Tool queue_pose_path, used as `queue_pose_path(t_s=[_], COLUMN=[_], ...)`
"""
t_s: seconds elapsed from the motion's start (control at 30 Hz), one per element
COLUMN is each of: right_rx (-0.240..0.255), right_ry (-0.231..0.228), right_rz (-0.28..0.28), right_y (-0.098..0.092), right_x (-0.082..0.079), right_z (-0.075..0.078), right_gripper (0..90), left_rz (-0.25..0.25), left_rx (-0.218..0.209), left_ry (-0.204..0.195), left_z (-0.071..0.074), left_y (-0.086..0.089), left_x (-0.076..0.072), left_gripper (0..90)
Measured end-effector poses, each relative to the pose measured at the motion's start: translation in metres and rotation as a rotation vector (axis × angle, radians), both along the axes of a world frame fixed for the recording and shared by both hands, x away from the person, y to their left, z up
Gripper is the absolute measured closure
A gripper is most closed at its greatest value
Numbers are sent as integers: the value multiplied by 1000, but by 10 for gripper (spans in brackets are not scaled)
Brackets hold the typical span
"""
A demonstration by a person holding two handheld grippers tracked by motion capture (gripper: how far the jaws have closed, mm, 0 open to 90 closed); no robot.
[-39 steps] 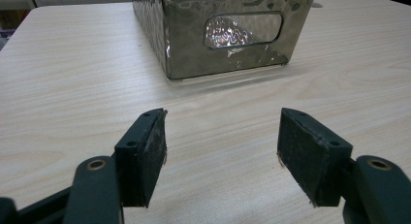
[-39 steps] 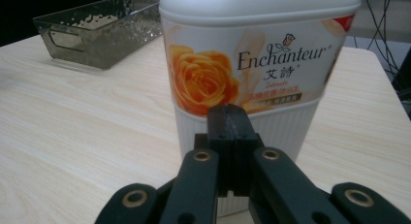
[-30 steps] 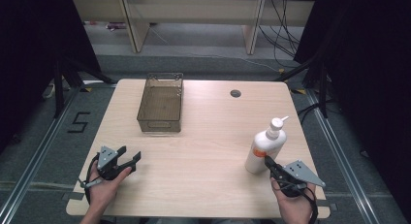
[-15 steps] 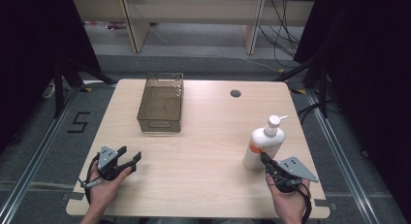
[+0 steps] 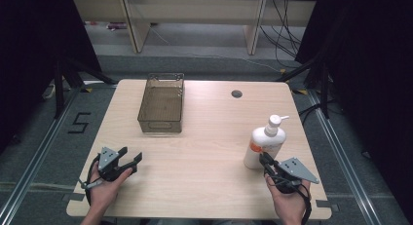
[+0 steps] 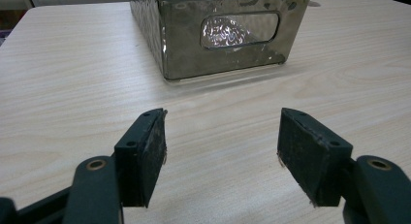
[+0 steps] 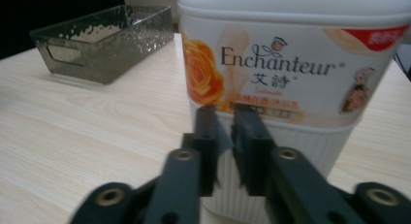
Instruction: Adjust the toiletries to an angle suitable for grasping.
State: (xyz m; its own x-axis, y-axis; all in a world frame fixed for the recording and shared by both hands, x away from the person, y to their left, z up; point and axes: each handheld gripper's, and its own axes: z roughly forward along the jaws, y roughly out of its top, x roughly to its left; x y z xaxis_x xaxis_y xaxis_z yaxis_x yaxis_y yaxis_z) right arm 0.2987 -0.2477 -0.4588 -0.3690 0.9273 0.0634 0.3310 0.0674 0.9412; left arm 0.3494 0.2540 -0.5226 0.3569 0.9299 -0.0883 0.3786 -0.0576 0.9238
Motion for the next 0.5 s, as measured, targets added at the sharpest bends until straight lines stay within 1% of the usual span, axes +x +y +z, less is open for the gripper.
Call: queue_pose_path(t_s=[0.03, 0.1, 0.13, 0.17, 0.2, 0.23, 0.27, 0.3, 0.33, 0.37, 0.4, 0.43, 0.47, 0.5], right_rx=[23, 19, 13, 28, 30, 39, 39, 55, 47, 46, 45, 45, 39, 44], right_ry=[0, -29, -31, -47, -51, -50, -38, -58, -58, -62, -90, -90, -78, -110], right_rz=[-5, -16, -47, -70, -101, -120, -159, -167, -207, -232, -230, -230, -267, -279], right_y=[-2, -11, -16, -24, -29, -36, -43, -50, -56, -61, -64, -64, -68, -73], right_x=[-3, -9, -13, -15, -17, -19, -21, -22, -24, -26, -26, -26, -28, -29], right_z=[-1, -4, -6, -12, -15, -19, -23, -27, -30, -32, -33, -33, -33, -34], right_gripper=[705, 651, 627, 600, 584, 570, 559, 547, 538, 532, 528, 528, 523, 517], left_rz=[-5, -2, -2, -2, -1, -2, -3, -4, -4, -2, -2, -4, -1, -9], left_rx=[-6, -10, -10, -12, -7, -9, -8, -8, -8, -11, -11, -19, -24, -23], left_ry=[-5, -5, -5, -10, -9, -11, -13, -14, -14, -16, -16, -23, -24, -28], left_z=[0, 0, 0, 0, 0, 0, 0, 0, 0, 0, 0, -1, -1, -1], left_y=[0, 0, 0, -1, -2, -2, -3, -3, -3, -3, -3, -3, -3, -2], left_x=[0, 0, 0, 0, 0, 0, 0, 0, 0, 0, 0, 0, 0, 1], left_gripper=[339, 340, 340, 340, 340, 339, 339, 338, 337, 337, 337, 337, 337, 336])
